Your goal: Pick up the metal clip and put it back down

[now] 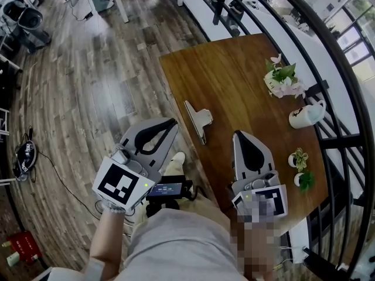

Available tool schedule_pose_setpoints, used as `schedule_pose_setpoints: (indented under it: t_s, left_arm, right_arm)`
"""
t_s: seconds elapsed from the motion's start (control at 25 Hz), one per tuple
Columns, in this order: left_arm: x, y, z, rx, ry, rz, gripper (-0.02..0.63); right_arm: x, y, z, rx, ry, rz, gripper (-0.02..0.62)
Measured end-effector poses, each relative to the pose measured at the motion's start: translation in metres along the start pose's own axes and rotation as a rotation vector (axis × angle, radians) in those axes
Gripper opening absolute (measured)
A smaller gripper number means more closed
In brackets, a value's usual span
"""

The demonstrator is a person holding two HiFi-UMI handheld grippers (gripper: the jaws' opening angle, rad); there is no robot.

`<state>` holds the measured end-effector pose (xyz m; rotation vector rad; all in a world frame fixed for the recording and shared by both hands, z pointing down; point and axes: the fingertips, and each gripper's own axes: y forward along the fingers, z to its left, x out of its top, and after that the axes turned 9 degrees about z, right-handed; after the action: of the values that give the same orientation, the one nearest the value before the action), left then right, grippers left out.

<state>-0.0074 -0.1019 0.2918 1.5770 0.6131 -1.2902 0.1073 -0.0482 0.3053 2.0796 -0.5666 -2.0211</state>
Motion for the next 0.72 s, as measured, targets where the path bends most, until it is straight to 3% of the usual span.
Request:
schedule_pose_setpoints:
  t_s: [0.72]
  left_arm:
    - [-0.0082, -0.0013, 0.0028, 0.021, 0.003, 0.019, 0.014]
  right_arm:
    - [-0.0048, 0.0027, 0.0014, 0.009, 0.001, 0.009, 0.003]
